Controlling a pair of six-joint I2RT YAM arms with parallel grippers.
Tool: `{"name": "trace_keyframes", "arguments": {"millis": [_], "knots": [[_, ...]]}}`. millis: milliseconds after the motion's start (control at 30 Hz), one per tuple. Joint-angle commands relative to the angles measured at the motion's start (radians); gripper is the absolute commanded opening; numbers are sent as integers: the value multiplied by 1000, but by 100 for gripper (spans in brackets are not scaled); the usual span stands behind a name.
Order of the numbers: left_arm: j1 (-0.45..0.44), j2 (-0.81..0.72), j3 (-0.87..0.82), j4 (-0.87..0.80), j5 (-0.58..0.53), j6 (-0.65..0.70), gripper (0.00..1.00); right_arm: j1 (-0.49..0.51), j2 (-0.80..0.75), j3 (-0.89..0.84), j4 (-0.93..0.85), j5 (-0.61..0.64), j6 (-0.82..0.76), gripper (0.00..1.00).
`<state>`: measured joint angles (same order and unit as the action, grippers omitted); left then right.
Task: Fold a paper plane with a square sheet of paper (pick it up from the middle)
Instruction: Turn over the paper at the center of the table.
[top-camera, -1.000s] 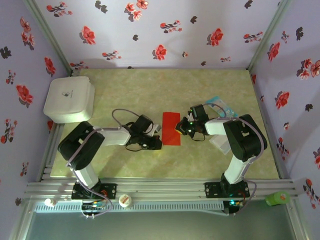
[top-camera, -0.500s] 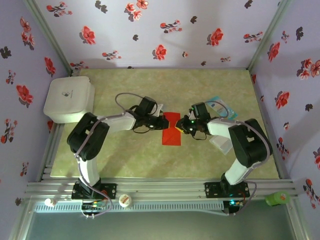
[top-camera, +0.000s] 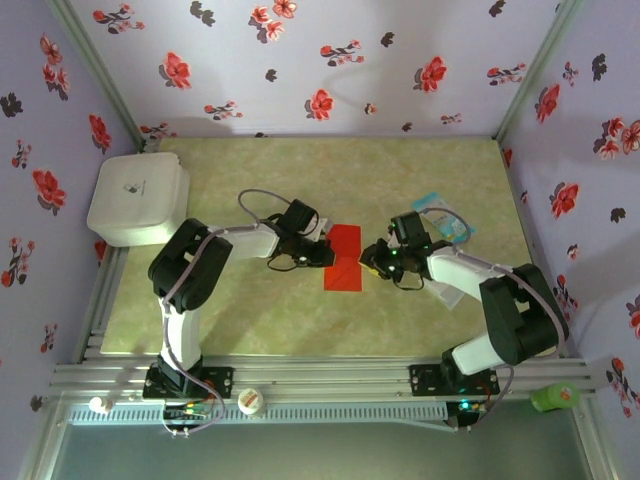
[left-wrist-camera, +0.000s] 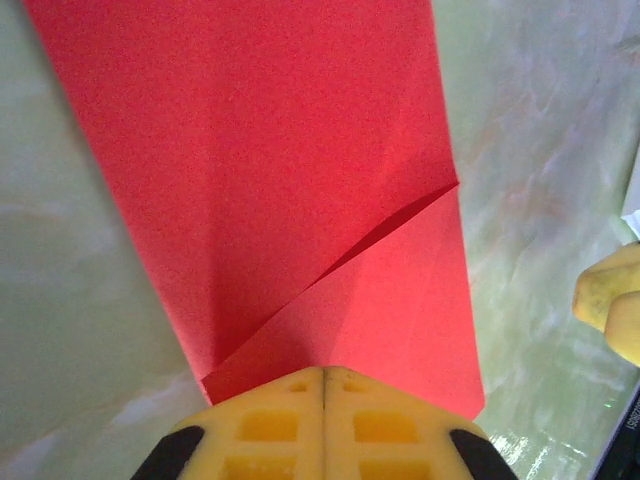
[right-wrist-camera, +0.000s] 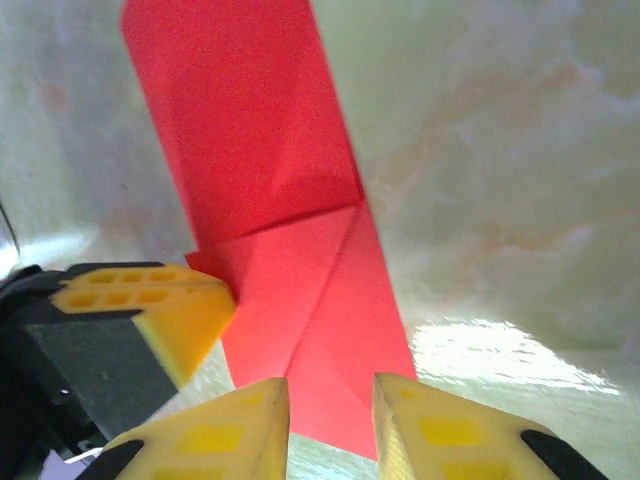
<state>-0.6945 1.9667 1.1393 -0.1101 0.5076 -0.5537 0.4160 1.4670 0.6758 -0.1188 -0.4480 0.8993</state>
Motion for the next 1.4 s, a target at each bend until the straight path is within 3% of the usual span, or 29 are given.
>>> {"name": "trace_keyframes", "arguments": {"millis": [0,367,833,1367], "knots": [[1,28,20,-39,-14,38,5,24,-4,-16,-46,-6,28,29],[-4,25,-1,-44,-16,35,5,84,58,13,-53,-2,50,36],[-5,21,-10,-37,-18,20,5,98,91,4,17,21,85,36],[-5,16,-23,-19,-9,8,4,86,133,30,202,4,124,40]]}}
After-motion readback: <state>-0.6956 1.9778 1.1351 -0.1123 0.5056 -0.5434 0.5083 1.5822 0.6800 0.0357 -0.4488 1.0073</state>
